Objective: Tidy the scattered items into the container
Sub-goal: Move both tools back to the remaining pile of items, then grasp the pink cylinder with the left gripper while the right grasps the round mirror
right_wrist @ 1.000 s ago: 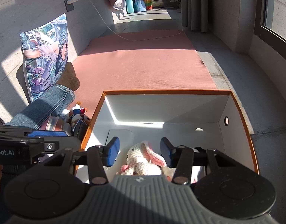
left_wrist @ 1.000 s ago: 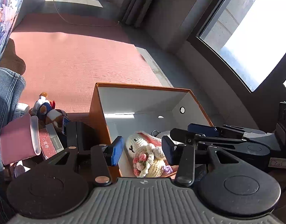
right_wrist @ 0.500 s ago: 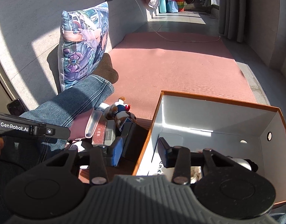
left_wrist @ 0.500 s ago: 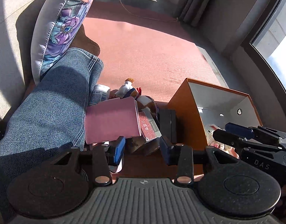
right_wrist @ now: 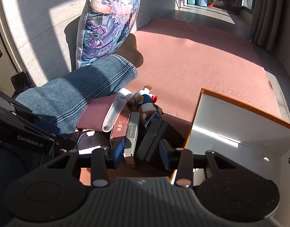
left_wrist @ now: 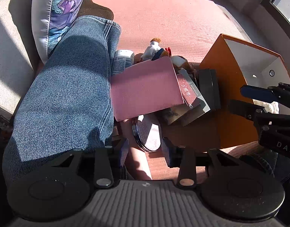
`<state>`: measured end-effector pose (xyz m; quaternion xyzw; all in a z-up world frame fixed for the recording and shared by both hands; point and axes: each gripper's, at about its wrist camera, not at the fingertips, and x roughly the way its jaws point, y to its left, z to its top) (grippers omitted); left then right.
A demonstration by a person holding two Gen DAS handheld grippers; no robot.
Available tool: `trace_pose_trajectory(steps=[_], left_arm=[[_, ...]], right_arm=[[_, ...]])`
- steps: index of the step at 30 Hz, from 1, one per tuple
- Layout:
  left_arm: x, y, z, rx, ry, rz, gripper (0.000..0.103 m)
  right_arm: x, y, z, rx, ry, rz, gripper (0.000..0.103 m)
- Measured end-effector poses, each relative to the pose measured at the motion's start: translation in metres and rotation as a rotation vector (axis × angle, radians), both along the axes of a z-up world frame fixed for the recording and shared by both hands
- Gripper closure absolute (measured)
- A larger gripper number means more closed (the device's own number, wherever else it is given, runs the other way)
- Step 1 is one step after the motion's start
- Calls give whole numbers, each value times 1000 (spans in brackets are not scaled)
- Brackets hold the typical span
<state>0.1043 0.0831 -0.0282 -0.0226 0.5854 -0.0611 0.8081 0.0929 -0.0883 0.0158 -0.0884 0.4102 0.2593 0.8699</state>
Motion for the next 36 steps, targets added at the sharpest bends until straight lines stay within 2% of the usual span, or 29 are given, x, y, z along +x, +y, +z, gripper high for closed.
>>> trace_pose_trajectory(steps=[4,8,11,12,13,14,15,18,22,24,27,32,36], left_arm=[[5,-14,-10,53,31,-46,57],[9,-27,-24,125,73,-52,57],[10,-43,-41,262,105,-58,57],[9,-48,-46,297,111,-61,52],[9,-52,-50,314,116,-67,50],[9,-56,-53,325,121,-78,50],[9,-58,-57,320,137,-83,54],[11,-58,-67,337,169,-64,51],[11,-48,-77,318,188,-12,53],[10,-46,-79,306,189,5,62],[8,-43,-79,287,173,23,64],[-1,-26,-69,161,121,89,66],[-10,-12,-52,16,71,162,68]], right_arm=[[4,6,-1,5,9,8,58],[4,6,0,14,6,11,58],[4,5,0,15,9,12,58],[4,5,0,16,10,12,58],[4,5,0,16,10,13,58],[4,5,0,17,9,14,58],[4,5,0,18,8,17,58],[7,7,2,23,4,30,58],[16,11,1,43,24,50,58],[22,13,-2,51,48,48,58],[31,15,-8,58,76,39,58],[33,15,-10,52,77,35,57],[33,14,-9,50,80,36,58]])
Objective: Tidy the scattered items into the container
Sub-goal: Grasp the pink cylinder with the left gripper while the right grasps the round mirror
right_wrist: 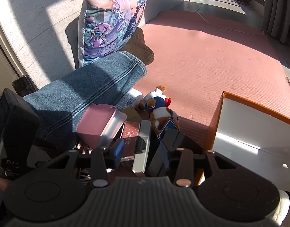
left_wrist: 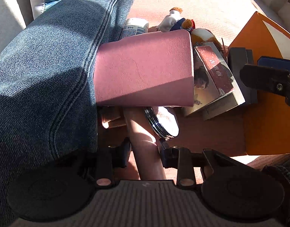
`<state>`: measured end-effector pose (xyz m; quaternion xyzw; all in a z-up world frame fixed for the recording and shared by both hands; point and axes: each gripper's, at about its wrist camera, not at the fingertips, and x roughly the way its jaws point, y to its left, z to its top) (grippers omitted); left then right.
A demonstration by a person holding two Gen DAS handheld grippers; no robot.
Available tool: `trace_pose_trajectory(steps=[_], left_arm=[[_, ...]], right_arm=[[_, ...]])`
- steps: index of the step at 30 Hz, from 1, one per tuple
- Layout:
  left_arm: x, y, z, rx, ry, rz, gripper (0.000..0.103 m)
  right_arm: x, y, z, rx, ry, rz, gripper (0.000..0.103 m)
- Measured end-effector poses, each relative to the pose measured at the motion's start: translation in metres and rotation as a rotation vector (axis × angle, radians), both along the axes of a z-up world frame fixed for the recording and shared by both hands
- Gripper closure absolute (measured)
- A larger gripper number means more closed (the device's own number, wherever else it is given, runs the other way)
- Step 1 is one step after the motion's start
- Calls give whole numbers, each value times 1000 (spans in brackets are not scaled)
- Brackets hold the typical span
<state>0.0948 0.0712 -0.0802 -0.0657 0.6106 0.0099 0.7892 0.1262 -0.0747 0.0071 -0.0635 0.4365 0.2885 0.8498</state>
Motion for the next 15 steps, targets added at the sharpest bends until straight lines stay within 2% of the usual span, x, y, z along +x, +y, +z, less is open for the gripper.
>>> trace_pose_trajectory(steps=[6,12,15], left_arm=[[-17,17,27,-121,-61,70,69],[-21,29,52,-146,-95,91,70],[-8,42,61,-131,-128,77,73]], right_arm=[[10,-2,3,60,56,-10,58],[18,7,0,139,134,-14,58],[23,11,-2,187,188,-27,58]])
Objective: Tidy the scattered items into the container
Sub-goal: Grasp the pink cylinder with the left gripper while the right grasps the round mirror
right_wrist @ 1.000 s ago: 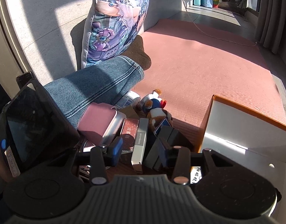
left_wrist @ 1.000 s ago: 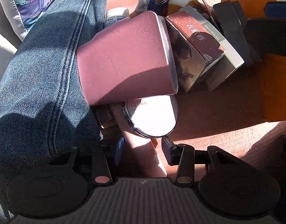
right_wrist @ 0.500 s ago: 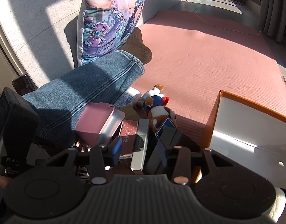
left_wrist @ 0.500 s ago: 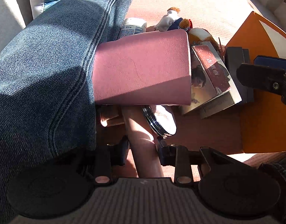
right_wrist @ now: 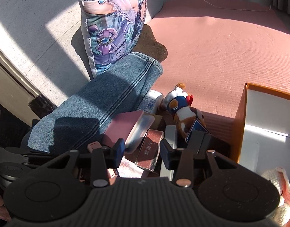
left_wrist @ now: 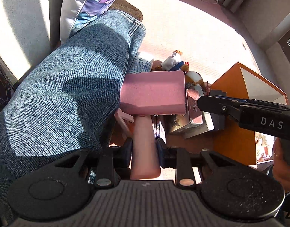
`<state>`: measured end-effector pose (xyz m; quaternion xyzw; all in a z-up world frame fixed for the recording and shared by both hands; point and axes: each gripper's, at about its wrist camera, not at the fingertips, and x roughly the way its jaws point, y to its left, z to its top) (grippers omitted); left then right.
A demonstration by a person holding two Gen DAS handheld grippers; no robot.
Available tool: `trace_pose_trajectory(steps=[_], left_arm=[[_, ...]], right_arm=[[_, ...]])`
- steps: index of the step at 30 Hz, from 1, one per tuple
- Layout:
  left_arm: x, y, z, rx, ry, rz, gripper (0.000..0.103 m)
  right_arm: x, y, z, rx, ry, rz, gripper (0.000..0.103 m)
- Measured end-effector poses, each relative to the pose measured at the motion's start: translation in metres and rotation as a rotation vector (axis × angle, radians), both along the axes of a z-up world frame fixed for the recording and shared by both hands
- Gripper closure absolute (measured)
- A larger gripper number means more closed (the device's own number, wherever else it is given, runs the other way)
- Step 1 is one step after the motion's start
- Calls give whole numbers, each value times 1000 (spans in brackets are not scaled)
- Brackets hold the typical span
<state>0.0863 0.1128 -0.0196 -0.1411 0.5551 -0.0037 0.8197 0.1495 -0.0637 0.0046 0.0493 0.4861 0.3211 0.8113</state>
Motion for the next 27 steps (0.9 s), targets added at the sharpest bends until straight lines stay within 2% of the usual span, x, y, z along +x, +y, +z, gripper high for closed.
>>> trace_pose_trajectory(steps=[3,5,8,14,19,23,25,27], left_arm=[[-3,9,9,-19,2,-8,73],[-3,8,11,-1,2,-22,73],[-4,6,13,39,-12,-50,73],[-12,7,17,59,-21,-88,73],[-23,6,21,94,-13,-145,73],[-33,0,21,143,-12,-210,73],[-34,-7,21,172,-10,-242,73],[-30,-11,18,190,8,-263,72]], right_arm=[[6,4,-4,37,51,-18,58],[10,8,-6,41,62,-32,58],[20,15,-9,31,68,-48,57],[37,32,-16,5,65,-28,57],[46,46,-33,-35,116,-4,57],[37,49,-31,-23,102,20,69],[31,49,-24,2,95,43,80],[27,50,-20,24,105,63,82]])
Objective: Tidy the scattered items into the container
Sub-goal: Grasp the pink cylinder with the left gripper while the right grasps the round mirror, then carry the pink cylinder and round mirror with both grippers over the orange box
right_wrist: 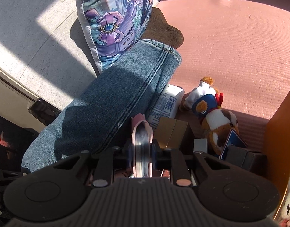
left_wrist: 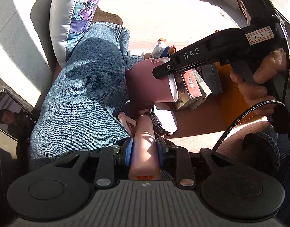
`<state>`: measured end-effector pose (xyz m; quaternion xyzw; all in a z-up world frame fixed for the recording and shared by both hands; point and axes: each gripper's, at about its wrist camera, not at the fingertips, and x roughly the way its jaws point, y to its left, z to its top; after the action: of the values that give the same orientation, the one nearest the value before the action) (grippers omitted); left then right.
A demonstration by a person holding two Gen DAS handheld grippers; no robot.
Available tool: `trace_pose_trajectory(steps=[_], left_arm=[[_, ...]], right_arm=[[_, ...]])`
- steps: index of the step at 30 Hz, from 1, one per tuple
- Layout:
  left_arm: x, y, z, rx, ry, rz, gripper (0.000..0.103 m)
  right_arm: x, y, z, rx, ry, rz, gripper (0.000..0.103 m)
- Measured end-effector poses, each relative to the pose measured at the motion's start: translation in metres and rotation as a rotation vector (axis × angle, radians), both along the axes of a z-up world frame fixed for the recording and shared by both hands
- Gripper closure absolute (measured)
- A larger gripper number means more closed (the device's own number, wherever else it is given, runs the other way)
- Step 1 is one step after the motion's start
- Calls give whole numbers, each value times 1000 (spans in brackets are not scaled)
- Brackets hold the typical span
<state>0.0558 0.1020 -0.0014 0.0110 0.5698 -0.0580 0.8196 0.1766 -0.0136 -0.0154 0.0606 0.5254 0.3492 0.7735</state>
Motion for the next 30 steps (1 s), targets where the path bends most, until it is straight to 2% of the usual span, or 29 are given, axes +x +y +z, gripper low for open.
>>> trace_pose_trajectory(steps=[4,10,14,21,30], left_arm=[[9,-6,-5,32,55,-27,72],[26,-12,-13,61,152,-39,71],[29,-13,-16,66,177,-47,71],[14,-5,-11,34,87,-5,73],[1,5,8,-14,12,72,73]], right_arm=[[-12,7,7,-46,-66,20,85],[-25,-8,38,16,-124,8,86],[-35,-29,61,55,-179,-15,86],[-57,-82,83,132,-220,-105,85],[-80,-151,101,156,-247,-259,85]])
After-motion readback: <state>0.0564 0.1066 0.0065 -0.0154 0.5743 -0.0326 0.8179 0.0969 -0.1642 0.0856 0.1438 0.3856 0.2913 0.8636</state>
